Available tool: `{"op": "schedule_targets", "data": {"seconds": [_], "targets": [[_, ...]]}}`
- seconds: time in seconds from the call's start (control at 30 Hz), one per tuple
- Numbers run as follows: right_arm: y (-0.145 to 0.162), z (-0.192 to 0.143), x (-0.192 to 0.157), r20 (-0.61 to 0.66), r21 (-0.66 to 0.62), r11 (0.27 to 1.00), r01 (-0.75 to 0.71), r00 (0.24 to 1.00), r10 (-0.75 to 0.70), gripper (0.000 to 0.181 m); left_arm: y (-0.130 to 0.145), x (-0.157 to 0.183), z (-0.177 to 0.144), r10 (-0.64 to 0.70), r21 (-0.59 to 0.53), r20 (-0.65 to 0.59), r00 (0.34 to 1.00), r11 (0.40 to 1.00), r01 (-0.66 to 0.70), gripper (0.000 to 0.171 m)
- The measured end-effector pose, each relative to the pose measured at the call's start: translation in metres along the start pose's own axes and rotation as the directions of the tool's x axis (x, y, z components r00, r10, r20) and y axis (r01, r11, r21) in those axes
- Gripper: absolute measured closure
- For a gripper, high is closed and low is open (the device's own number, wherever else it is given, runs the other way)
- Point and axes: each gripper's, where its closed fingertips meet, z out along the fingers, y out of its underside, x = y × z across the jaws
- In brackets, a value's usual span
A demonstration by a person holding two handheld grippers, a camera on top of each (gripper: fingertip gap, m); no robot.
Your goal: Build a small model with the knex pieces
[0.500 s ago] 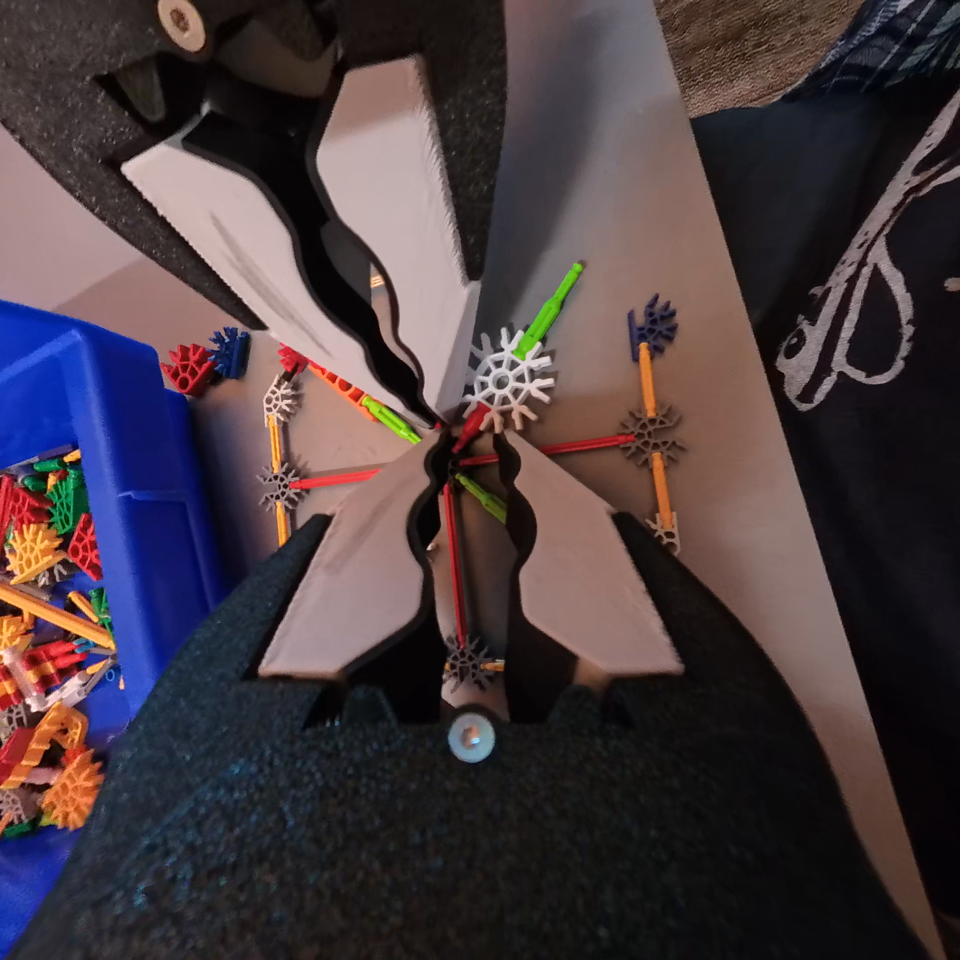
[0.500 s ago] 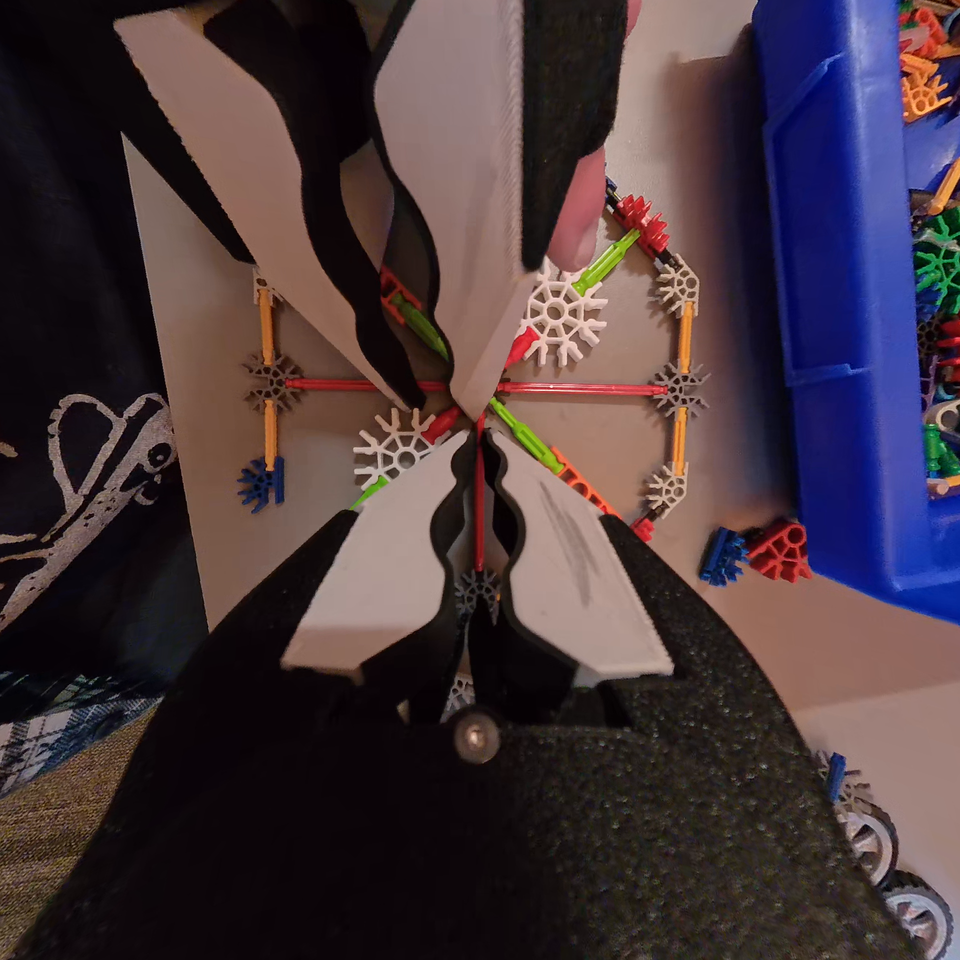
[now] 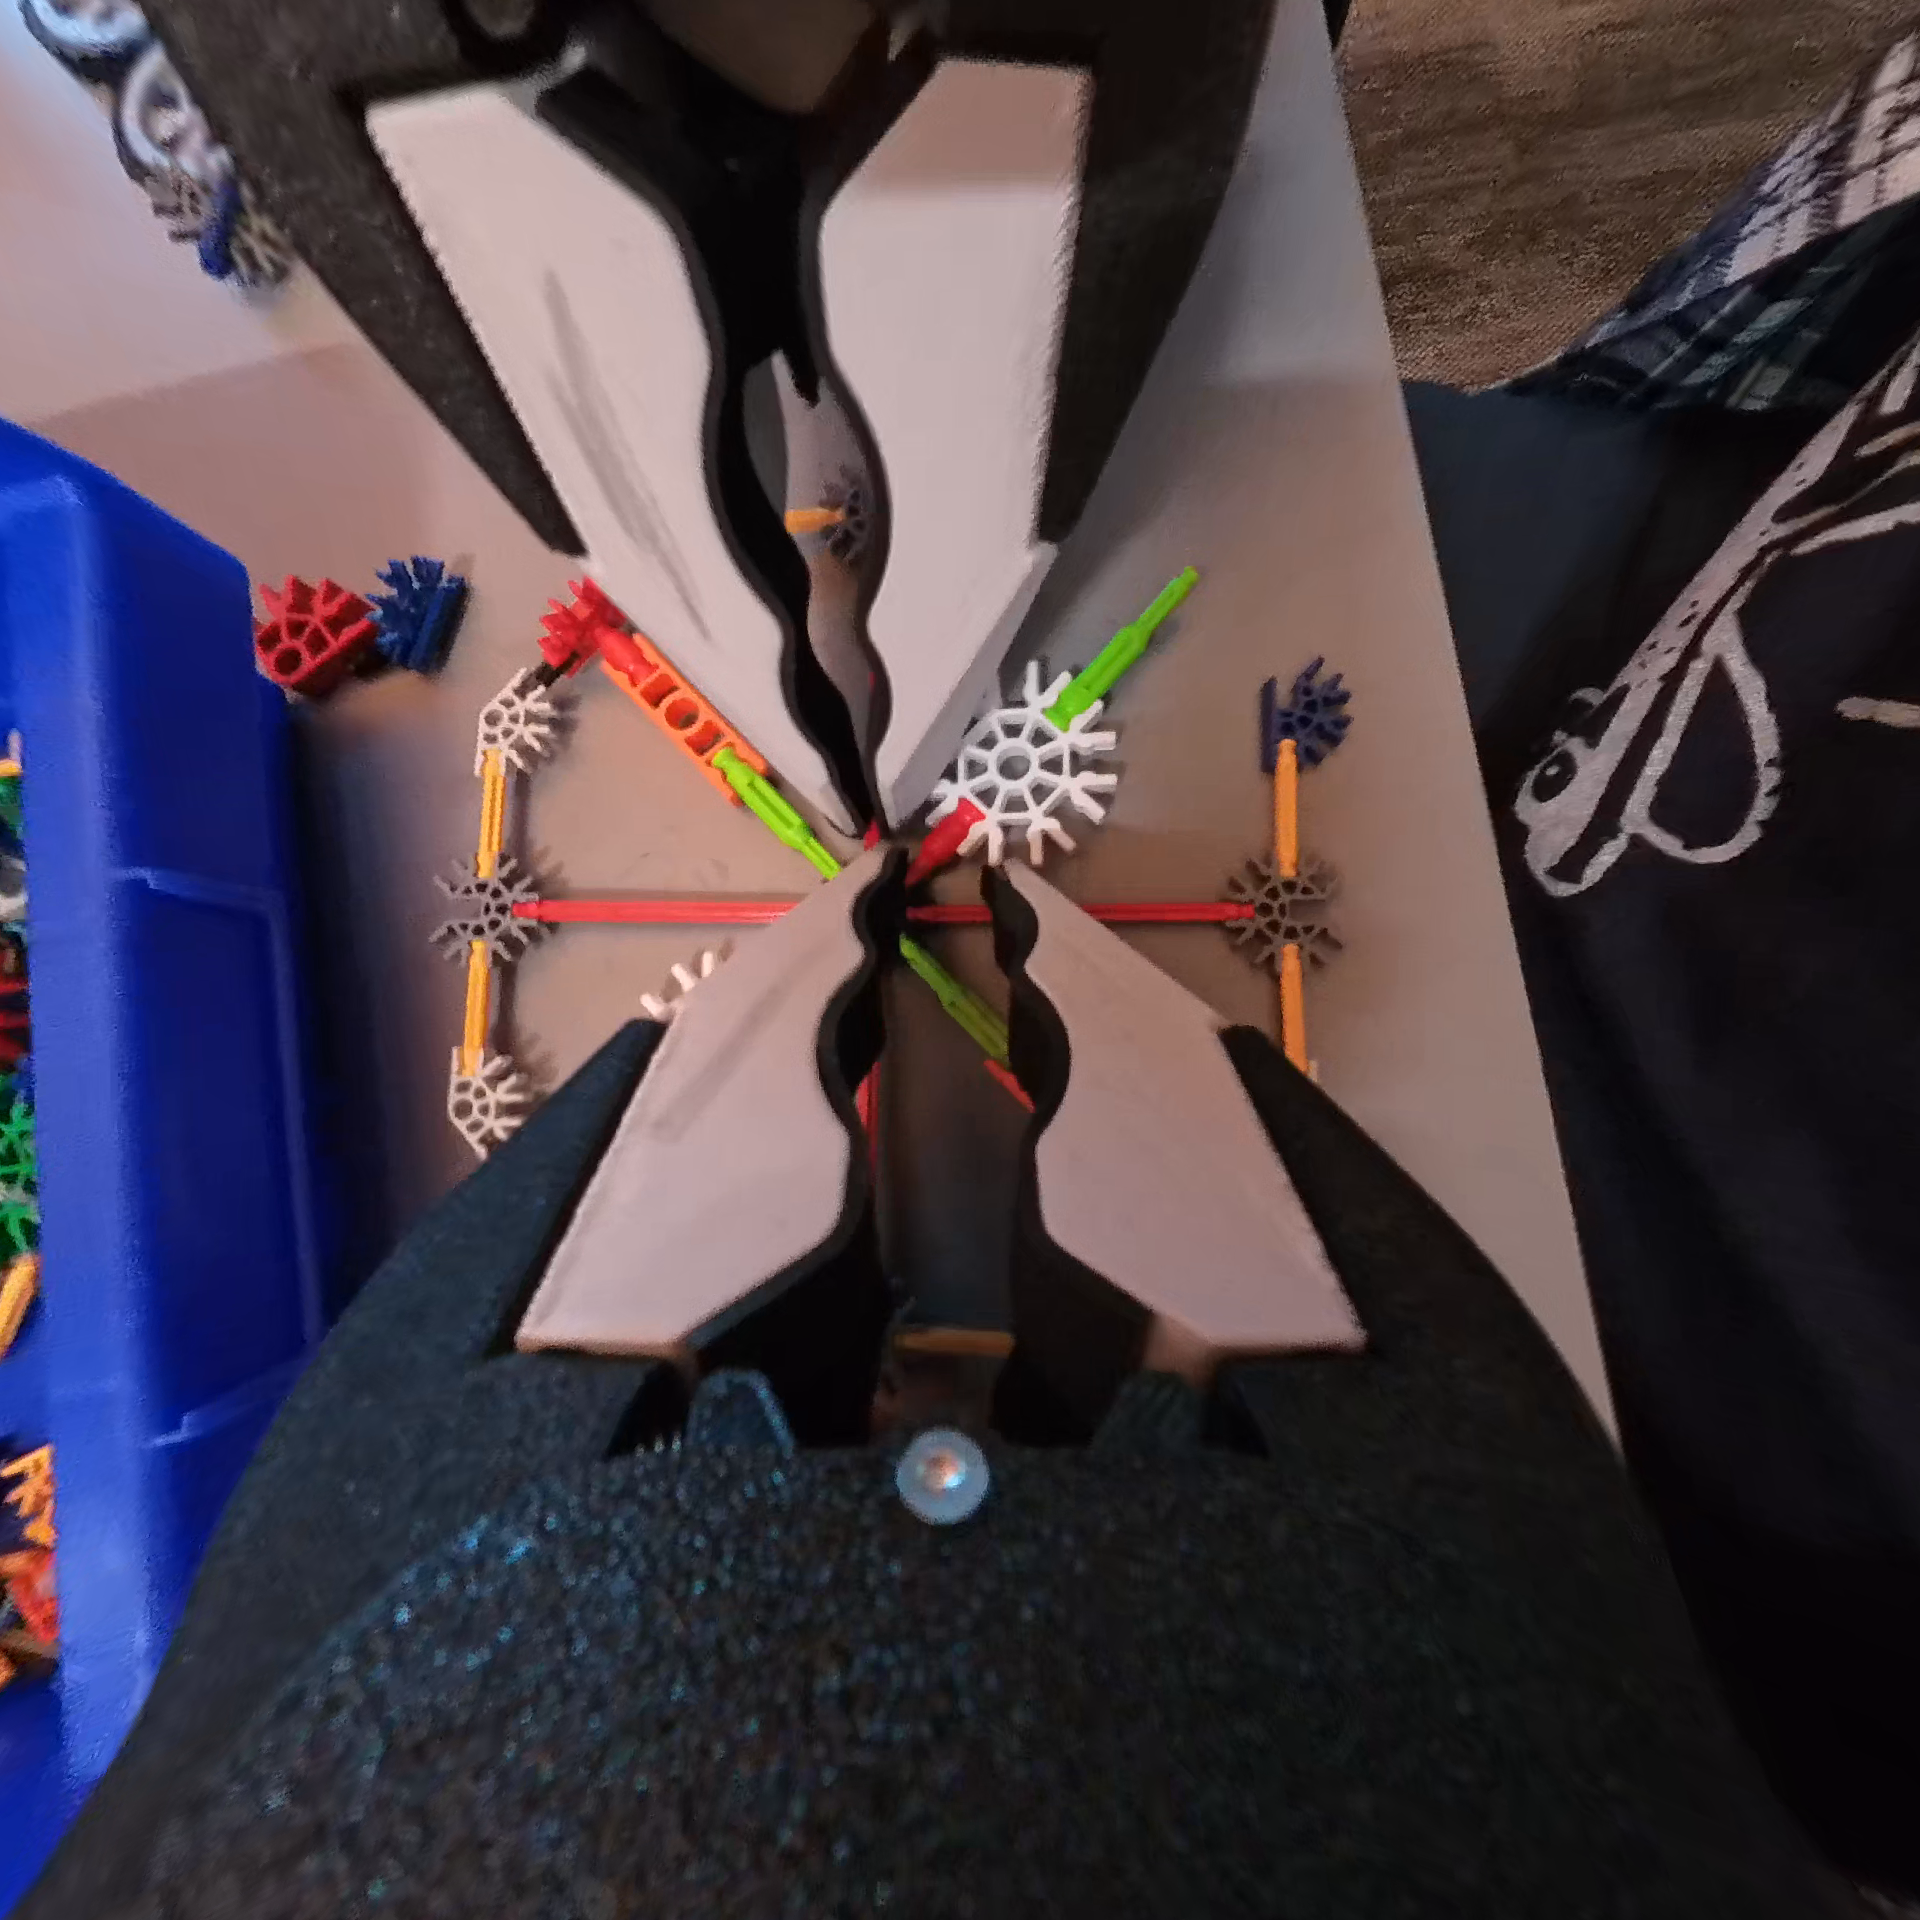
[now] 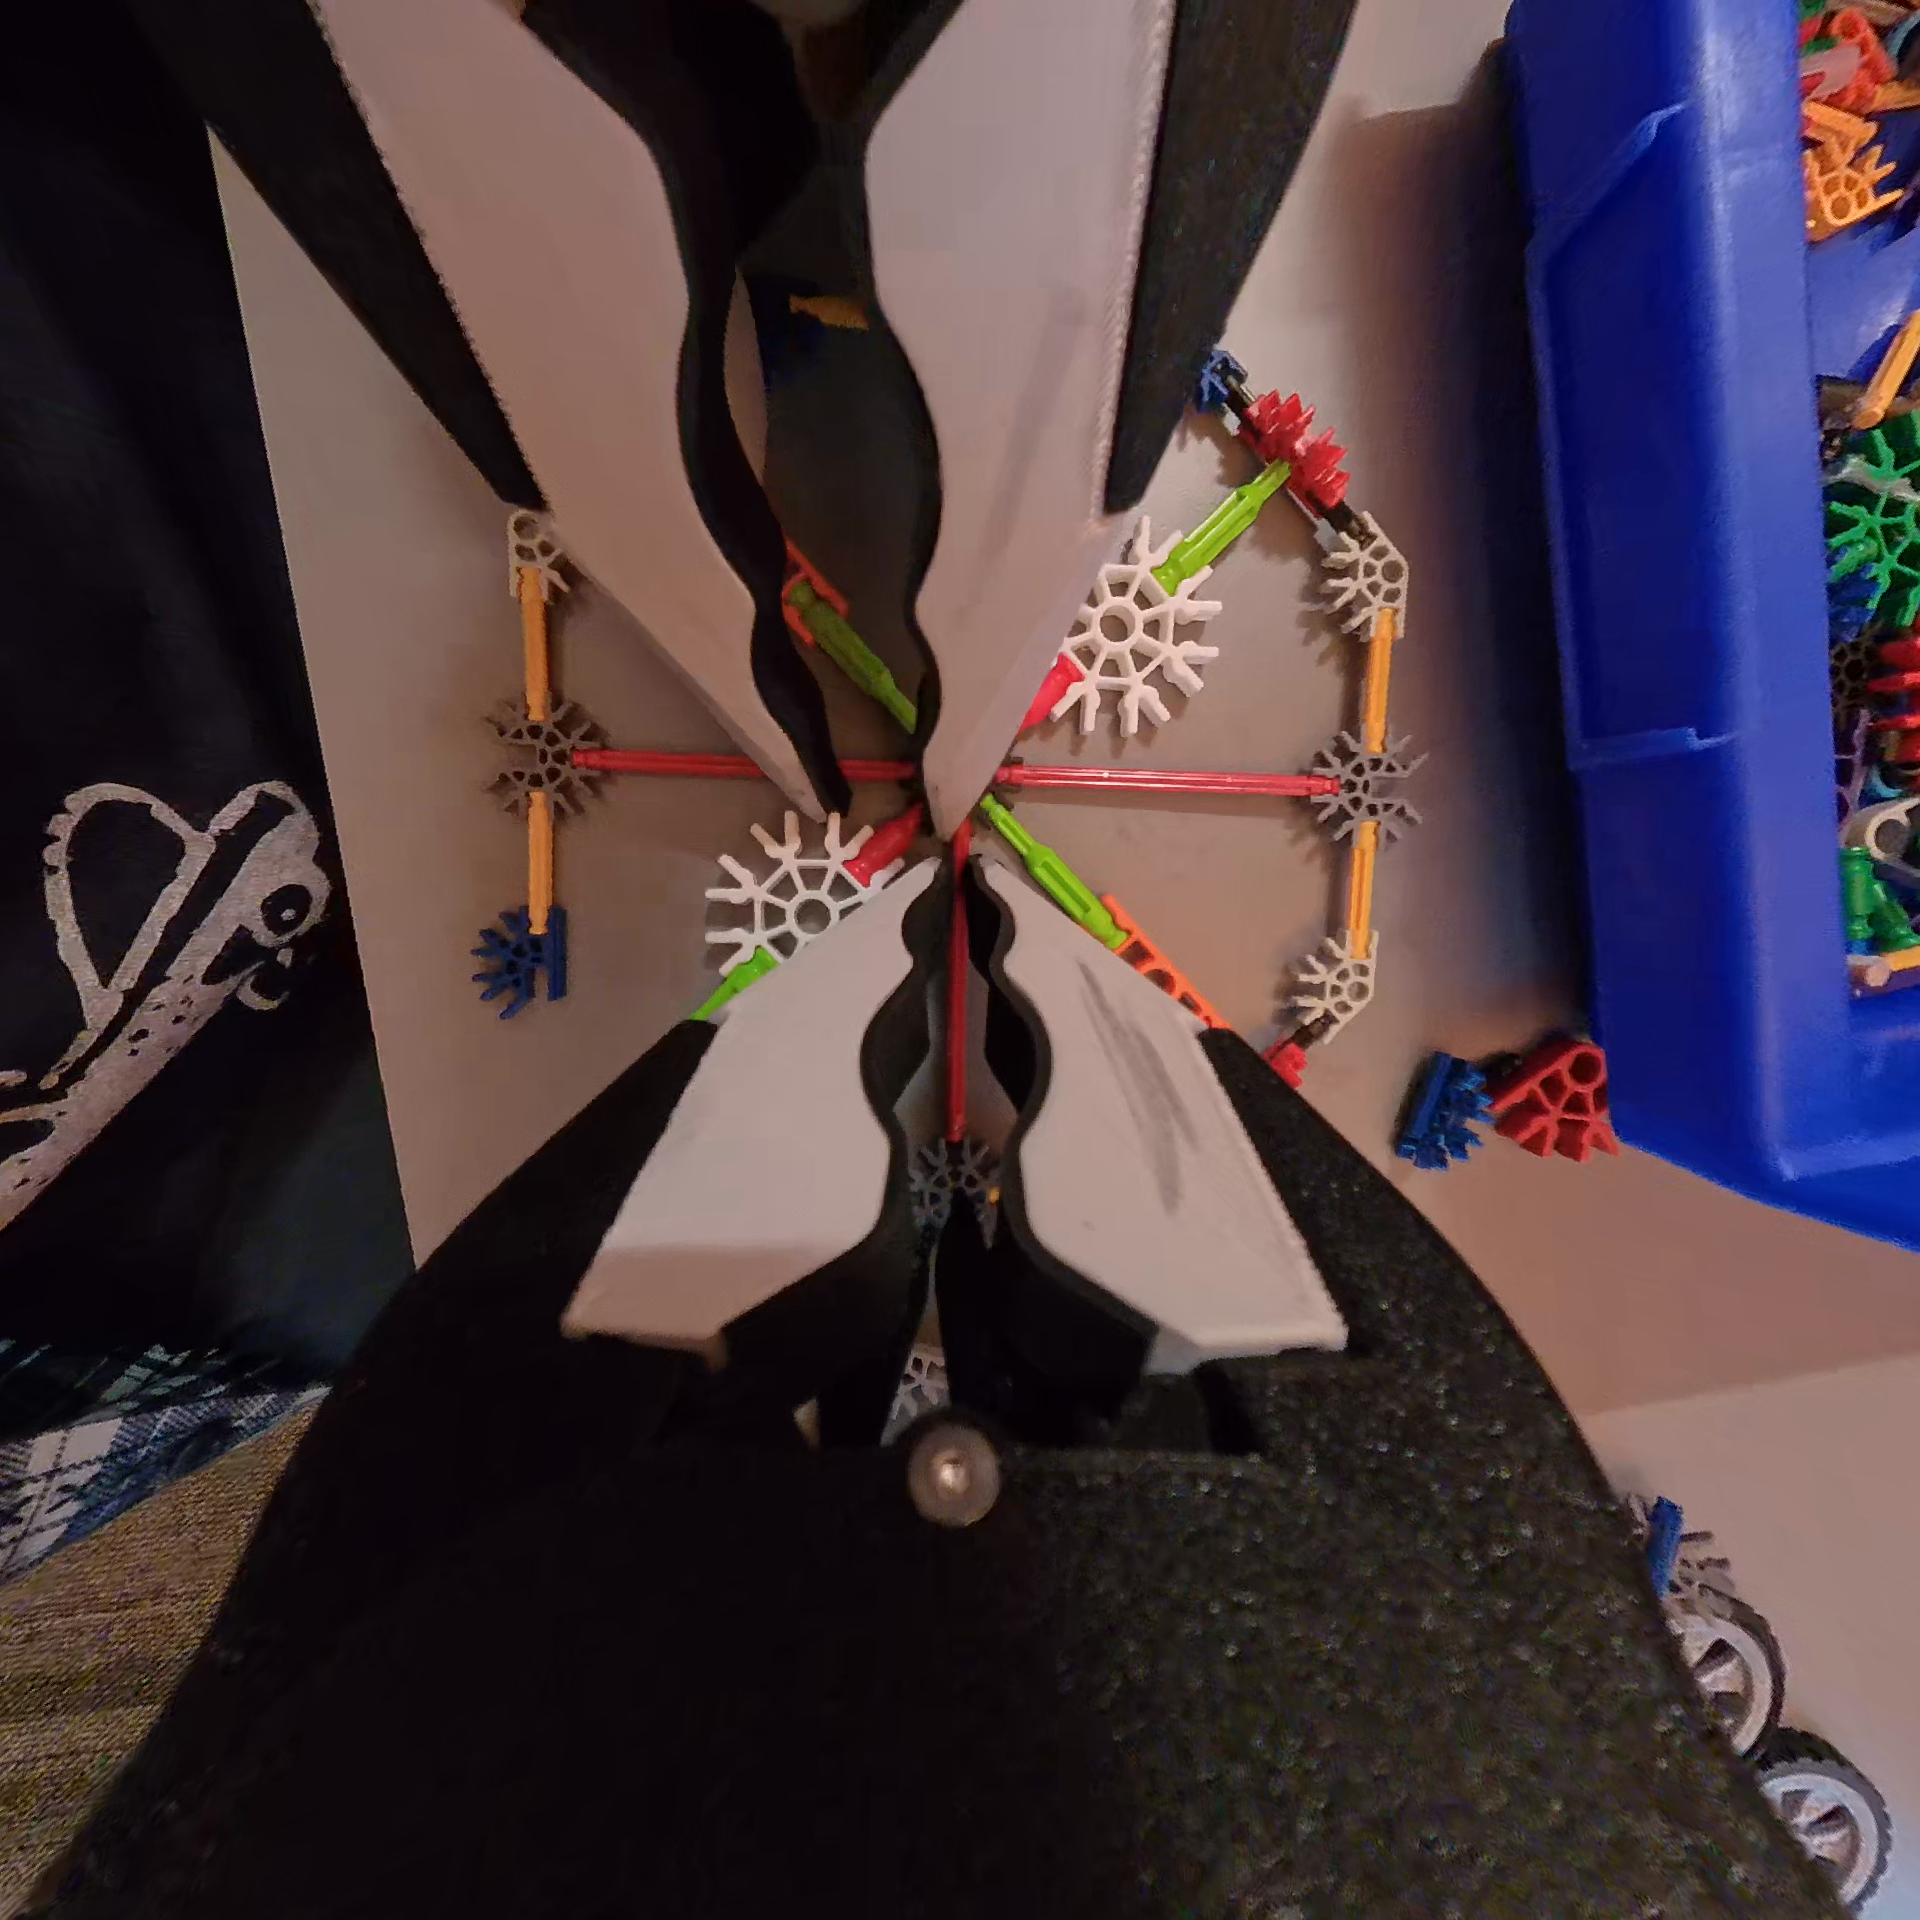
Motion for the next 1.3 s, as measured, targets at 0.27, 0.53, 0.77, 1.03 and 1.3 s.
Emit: {"op": "schedule_targets", "data": {"seconds": [0.27, 0.53, 0.77, 1.03, 1.3], "targets": [[0.000, 0.000, 0.000, -0.002, -0.003, 1.000, -0.008, 1.000, 0.008, 0.179, -0.005, 0.000, 0.000, -0.062, 0.031, -0.049, 0.997, 0.998, 0.063, 0.156], [0.000, -0.001, 0.000, 0.003, 0.005, 1.000, -0.019, 1.000, 0.018, 0.179, -0.009, -0.001, -0.004, -0.141, 0.095, -0.064, 0.988, 0.985, 0.147, 0.137], [0.000, -0.001, 0.000, 0.008, 0.024, 0.999, -0.029, 1.000, 0.029, 0.179, -0.009, 0.002, -0.001, -0.136, 0.099, -0.074, 0.988, 0.985, 0.143, 0.134], [0.000, -0.001, -0.001, 0.006, 0.030, 0.999, -0.030, 1.000, 0.030, 0.179, -0.009, 0.003, -0.003, -0.126, 0.102, -0.080, 0.989, 0.986, 0.134, 0.135], [0.000, -0.001, -0.001, 0.008, 0.036, 0.999, -0.033, 0.999, 0.033, 0.179, -0.013, 0.004, -0.005, -0.104, 0.128, -0.078, 0.991, 0.985, 0.114, 0.138]]}}
